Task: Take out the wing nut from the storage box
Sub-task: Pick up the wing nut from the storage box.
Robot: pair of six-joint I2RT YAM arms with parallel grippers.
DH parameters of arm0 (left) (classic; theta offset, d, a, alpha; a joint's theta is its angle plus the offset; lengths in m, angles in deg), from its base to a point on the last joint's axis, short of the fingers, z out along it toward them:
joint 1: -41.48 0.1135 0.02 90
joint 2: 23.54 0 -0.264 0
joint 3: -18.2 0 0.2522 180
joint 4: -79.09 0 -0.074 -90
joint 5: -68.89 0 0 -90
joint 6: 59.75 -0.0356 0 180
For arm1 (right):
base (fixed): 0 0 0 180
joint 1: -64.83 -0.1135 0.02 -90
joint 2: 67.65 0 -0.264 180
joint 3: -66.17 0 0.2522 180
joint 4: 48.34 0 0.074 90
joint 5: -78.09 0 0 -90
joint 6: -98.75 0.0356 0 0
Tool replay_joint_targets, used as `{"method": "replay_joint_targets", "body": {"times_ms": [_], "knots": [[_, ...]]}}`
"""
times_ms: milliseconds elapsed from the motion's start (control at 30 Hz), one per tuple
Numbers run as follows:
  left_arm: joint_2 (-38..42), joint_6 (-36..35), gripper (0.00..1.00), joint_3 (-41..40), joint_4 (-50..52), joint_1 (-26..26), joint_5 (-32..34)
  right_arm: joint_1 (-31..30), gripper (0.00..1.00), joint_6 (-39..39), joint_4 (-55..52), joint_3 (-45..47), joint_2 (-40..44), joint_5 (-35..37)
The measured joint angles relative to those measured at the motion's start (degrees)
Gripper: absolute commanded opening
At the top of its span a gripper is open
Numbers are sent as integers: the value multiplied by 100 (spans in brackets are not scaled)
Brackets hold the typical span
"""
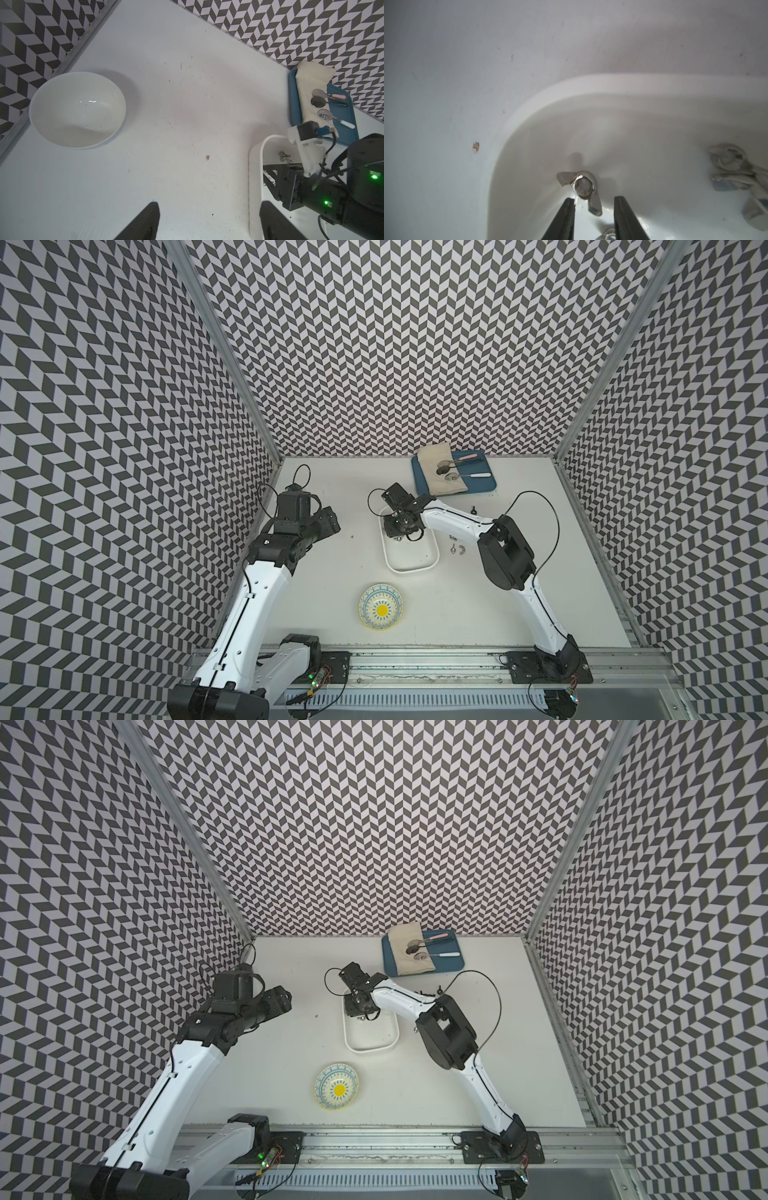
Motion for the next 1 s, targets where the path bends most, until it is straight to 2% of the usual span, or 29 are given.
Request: {"method": "replay_joint_targets", "body": {"times_ms": [267,700,1000], "knots": [[0,-2,80,2,55,0,11,85,34,177,179,103,59,-212],[-11,0,80,2,61,0,9,72,33,-448,195,177,59,-72],[-39,0,80,2,61,0,11,11,28,-761,195,116,-31,-79]]}}
